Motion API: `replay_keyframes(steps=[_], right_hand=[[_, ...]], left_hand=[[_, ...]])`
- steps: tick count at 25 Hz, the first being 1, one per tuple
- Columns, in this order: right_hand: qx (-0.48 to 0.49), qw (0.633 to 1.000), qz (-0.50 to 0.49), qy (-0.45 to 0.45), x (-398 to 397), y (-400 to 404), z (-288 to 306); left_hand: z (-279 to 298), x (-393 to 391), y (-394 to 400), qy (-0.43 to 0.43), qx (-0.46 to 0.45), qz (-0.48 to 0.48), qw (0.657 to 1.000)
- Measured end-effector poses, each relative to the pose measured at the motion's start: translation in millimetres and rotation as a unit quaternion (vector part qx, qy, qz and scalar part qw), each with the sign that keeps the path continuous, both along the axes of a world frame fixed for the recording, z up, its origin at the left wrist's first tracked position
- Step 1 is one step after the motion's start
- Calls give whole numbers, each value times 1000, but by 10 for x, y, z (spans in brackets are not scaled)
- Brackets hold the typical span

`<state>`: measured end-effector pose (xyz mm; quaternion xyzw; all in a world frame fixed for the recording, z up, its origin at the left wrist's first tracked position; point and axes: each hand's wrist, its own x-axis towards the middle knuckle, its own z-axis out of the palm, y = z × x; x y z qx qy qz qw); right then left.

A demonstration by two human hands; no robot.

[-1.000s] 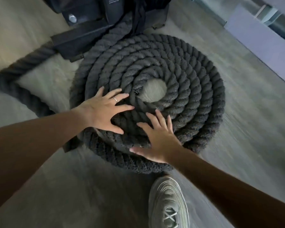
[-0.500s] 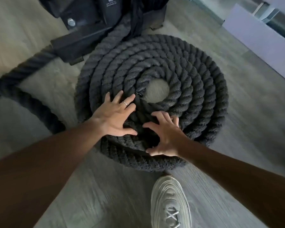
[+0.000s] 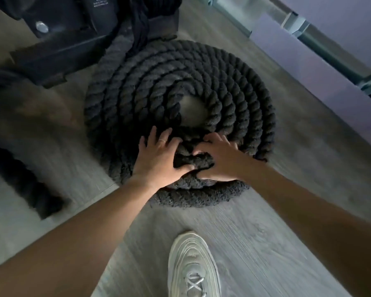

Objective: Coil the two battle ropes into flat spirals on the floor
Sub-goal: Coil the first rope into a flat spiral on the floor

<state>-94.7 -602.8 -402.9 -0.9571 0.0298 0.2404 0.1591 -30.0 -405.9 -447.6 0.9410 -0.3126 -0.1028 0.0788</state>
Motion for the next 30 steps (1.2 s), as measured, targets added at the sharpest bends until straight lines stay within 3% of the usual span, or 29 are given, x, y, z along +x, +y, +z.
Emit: replay_keyframes(steps=[2,4,7,9,14,17,20,23,27,30], right_hand=[[-10,996,-47,-71,-151,373,-72],[-16,995,-6,-95,-226,731,-142],[-10,995,73,-70,-216,1118,-271],[-31,991,100,-81,-203,1219,-360],[1,989,98,-114,-226,864,-418],[-21,992,95,-81,-213,374,-308],[-74,997,27,-23,-151,-27,-143],[-111,990,-80,20,-6,43,-40],[-76,993,-30,-88,111,371,-150],[-20,994,-25,-101,124,343,-254]], left_hand=[[-47,52,249,-40,-61,28,997],[-90,112,545,-70,-79,128,986],[-44,249,794,48,-89,291,951],[10,286,786,96,-85,324,937],[100,212,545,109,-64,320,939],[185,86,272,135,-64,294,944],[278,-58,-32,144,-78,232,959],[276,-43,-129,158,-153,167,961],[270,146,-48,188,-211,267,921],[274,168,-25,182,-164,259,934]])
